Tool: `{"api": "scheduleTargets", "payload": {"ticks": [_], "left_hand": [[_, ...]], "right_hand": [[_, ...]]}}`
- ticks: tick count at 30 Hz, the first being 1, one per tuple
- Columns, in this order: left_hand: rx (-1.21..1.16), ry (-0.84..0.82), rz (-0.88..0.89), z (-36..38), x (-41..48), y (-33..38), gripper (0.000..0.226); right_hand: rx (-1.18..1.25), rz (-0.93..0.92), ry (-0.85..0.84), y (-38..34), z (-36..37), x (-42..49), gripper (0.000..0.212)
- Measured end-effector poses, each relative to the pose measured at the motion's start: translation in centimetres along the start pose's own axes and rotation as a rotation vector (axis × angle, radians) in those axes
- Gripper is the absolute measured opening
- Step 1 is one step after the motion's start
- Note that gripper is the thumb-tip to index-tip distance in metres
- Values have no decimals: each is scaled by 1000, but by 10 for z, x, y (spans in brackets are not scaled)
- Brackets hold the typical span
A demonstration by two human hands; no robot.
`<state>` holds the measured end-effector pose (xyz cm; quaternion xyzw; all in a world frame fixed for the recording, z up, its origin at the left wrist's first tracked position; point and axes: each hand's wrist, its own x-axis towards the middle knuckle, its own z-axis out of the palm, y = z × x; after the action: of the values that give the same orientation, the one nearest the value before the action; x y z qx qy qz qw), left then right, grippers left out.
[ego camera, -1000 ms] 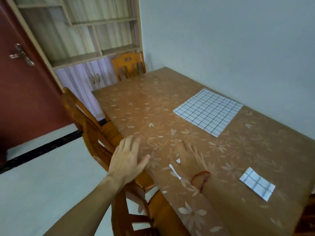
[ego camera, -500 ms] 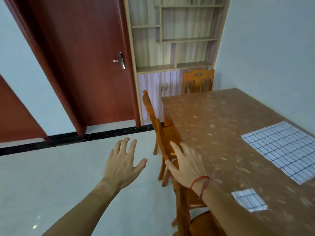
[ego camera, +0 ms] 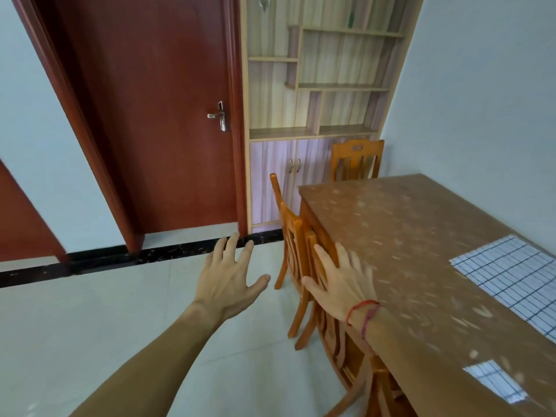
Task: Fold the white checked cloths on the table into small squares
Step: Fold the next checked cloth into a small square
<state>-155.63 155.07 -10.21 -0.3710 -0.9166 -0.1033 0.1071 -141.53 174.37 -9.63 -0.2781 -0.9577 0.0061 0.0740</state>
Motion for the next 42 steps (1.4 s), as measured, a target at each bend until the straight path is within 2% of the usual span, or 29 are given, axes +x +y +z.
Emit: {"api": "scheduleTargets", "payload": {"ticks": [10, 22, 30, 34, 40, 42], "left_hand": [[-19, -16, 134, 30, 101, 11, 85], [-70, -100, 385, 89, 274, 121, 84], [-118, -249, 603, 130, 339, 223, 85], [-106, -244, 733, 154, 358, 273, 86], [-219, -295, 939, 192, 382, 339, 88], [-232, -299, 1028, 207, 392, 359, 83]], "right_hand": [[18, 111, 17, 27, 14, 70, 77], [6, 408, 61, 173, 43, 176, 84], [-2, 674, 23, 260, 42, 160, 81], [0, 816, 10, 290, 41, 139, 81], [-22, 1068, -10, 318, 48, 120, 79], [-54, 1138, -1, 322, 47, 119, 80]]}}
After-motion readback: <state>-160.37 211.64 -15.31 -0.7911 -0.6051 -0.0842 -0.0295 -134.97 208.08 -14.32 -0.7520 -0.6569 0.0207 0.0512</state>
